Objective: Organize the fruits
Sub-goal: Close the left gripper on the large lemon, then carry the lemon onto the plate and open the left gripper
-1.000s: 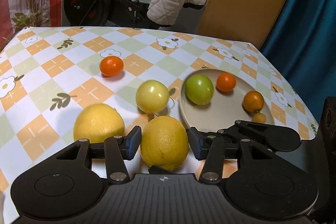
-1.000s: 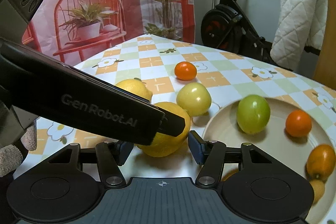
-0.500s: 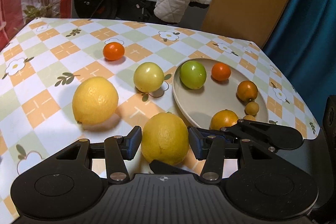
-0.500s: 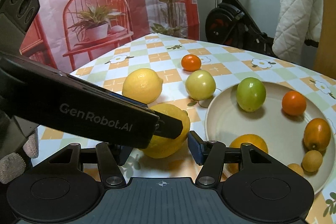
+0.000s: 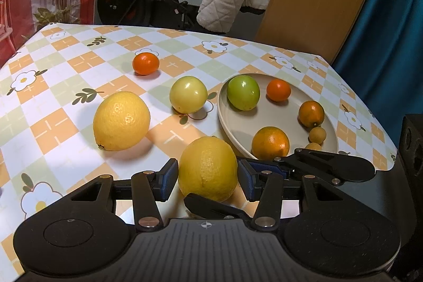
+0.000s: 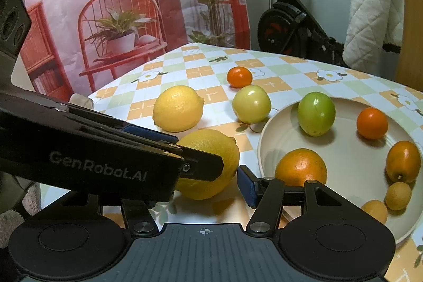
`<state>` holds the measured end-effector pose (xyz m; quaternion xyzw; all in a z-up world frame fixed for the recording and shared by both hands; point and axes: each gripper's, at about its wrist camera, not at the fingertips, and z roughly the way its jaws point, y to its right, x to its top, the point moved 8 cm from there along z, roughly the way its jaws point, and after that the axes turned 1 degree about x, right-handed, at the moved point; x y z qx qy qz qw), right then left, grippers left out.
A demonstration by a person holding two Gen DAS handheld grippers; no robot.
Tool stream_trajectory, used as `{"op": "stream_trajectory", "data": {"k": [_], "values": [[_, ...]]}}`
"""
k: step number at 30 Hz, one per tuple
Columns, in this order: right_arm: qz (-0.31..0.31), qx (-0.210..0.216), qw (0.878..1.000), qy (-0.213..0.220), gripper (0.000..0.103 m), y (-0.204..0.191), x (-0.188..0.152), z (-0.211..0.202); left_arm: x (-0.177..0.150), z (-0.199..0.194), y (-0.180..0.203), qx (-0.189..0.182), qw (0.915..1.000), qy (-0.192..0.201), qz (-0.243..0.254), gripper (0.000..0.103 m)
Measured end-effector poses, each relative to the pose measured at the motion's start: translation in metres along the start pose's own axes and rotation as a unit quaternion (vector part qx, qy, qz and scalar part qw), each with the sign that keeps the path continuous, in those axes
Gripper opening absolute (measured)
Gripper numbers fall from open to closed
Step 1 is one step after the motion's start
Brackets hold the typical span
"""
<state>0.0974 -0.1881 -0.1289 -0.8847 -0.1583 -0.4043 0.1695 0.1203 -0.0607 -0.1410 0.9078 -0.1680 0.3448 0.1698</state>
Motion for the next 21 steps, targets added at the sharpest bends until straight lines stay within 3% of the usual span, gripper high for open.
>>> {"op": "stream_trajectory", "data": {"k": [8,21], "values": [[0.005,-0.004,1.0,0.004,0.054,0.002,0.0,-0.001,0.002,-0.002,0.002,-0.004,1.0,-0.003,-0.006,0.052],[0.016,-0.023,0.997,0.066,0.054,0.021,0.025,-0.029,0.034,-0.013,0.031,-0.01,0.9993,0.027,0.024,0.052]]}}
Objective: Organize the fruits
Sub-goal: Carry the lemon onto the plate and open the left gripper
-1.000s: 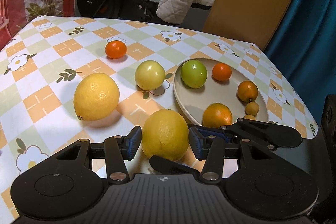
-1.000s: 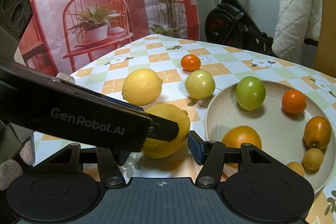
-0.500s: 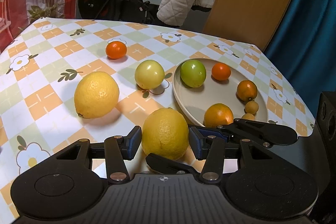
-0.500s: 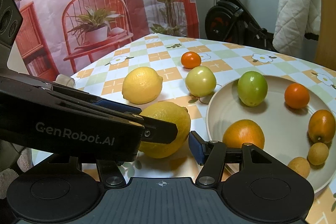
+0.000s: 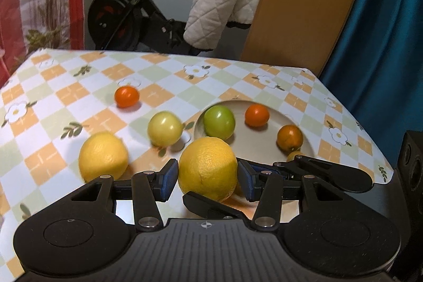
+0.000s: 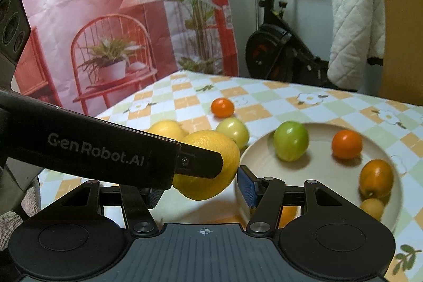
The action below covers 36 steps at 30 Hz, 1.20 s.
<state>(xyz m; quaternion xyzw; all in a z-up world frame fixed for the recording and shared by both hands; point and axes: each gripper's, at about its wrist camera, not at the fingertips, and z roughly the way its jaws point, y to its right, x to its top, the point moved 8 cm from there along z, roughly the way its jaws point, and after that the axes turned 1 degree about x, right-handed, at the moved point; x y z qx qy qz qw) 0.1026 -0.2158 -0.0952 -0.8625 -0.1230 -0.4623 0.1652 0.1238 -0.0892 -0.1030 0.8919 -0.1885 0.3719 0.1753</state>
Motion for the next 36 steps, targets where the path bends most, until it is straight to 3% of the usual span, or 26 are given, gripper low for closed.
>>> {"op": "stream_trajectory", "data": {"k": [17,29,36], "values": [[0.062,-0.046,0.996,0.055,0.054,0.083,0.014,-0.015,0.037,0.037,0.055,-0.015,0.9973,-0.002,0.072,0.052],[0.102,-0.061,0.991,0.055,0.054,0.128,0.003,0.003,0.045,0.078,0.069,-0.018,0.9957,-0.037,0.084,0.052],[0.108,-0.071,0.991,0.043,0.054,0.136,-0.002,0.011,0.042,0.092,0.069,-0.016,0.9949,-0.058,0.081,0.053]]}}
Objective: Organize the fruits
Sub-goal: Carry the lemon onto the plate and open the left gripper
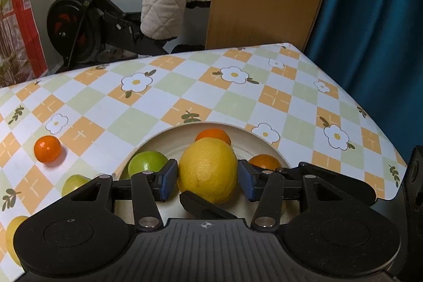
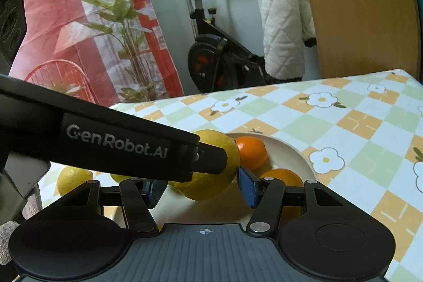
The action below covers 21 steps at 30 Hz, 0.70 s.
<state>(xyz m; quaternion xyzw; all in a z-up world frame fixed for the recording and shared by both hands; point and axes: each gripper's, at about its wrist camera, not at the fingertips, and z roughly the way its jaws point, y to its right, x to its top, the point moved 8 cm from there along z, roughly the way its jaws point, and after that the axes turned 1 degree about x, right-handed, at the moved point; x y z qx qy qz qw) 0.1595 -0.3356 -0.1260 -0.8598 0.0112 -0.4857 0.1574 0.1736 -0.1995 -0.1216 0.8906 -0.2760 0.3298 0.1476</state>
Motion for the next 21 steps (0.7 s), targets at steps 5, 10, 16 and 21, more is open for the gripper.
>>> {"op": "stream_trajectory", "data": {"k": [5,10,16,21], "values": [[-0.007,-0.003,1.0,0.008,0.052,0.0022,0.0006,-0.0007,-0.0051,0.0075,0.0005,-0.003,0.9997,-0.022,-0.005,0.053],[-0.008,0.004,1.0,0.015,0.05,0.0051,0.0029,-0.0025,-0.004,0.0103,-0.0004,0.006,0.9997,-0.019,-0.016,0.053],[-0.004,0.012,1.0,0.017,0.049,0.009,0.0046,-0.0042,-0.0029,0.0106,0.0004,0.013,0.9994,-0.02,-0.025,0.053],[-0.003,0.016,1.0,0.018,0.049,0.0097,0.0047,-0.0044,-0.0027,0.0098,0.0012,0.017,0.9992,-0.019,-0.032,0.052]]}}
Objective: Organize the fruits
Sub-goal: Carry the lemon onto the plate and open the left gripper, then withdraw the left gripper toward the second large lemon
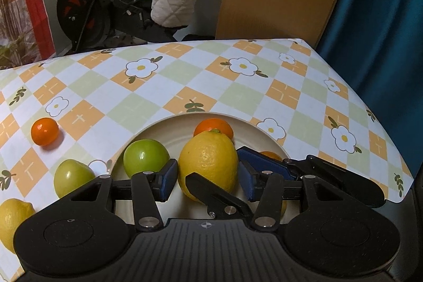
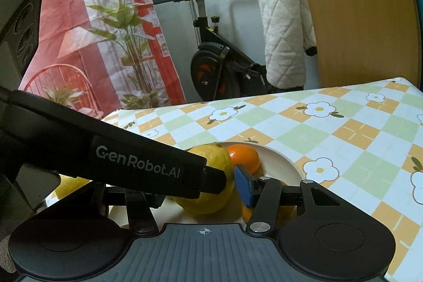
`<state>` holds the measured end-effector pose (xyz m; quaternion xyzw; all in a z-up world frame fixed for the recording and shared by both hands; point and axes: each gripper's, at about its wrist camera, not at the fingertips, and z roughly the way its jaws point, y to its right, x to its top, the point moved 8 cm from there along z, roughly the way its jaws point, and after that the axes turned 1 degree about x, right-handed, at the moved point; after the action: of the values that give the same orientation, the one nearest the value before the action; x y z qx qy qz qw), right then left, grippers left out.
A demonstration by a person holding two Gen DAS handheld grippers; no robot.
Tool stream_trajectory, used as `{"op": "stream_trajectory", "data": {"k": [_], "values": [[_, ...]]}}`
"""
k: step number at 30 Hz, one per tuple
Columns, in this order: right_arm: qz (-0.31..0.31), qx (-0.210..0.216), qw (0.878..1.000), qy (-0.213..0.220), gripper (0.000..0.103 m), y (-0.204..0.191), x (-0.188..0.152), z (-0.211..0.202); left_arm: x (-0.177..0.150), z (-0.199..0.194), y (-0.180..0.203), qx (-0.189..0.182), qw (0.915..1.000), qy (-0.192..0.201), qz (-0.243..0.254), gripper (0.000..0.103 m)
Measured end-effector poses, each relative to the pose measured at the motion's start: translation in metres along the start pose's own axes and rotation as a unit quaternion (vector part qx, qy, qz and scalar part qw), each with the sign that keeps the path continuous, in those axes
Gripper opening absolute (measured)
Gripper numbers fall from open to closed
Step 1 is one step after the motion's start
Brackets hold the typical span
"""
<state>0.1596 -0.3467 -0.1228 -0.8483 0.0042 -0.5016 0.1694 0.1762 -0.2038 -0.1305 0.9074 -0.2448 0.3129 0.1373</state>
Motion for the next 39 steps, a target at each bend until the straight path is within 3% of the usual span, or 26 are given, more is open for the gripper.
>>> {"op": "stream_trajectory", "data": {"k": [24,39], "values": [[0.0,-0.01,1.0,0.021,0.054,0.004,0.006,-0.008,0.006,-0.02,-0.01,0.019,0.9986,0.042,-0.026,0.053],[-0.016,-0.023,0.999,0.023,0.054,-0.006,0.008,-0.023,0.002,-0.051,-0.034,0.007,0.9949,0.074,-0.067,0.053]]}}
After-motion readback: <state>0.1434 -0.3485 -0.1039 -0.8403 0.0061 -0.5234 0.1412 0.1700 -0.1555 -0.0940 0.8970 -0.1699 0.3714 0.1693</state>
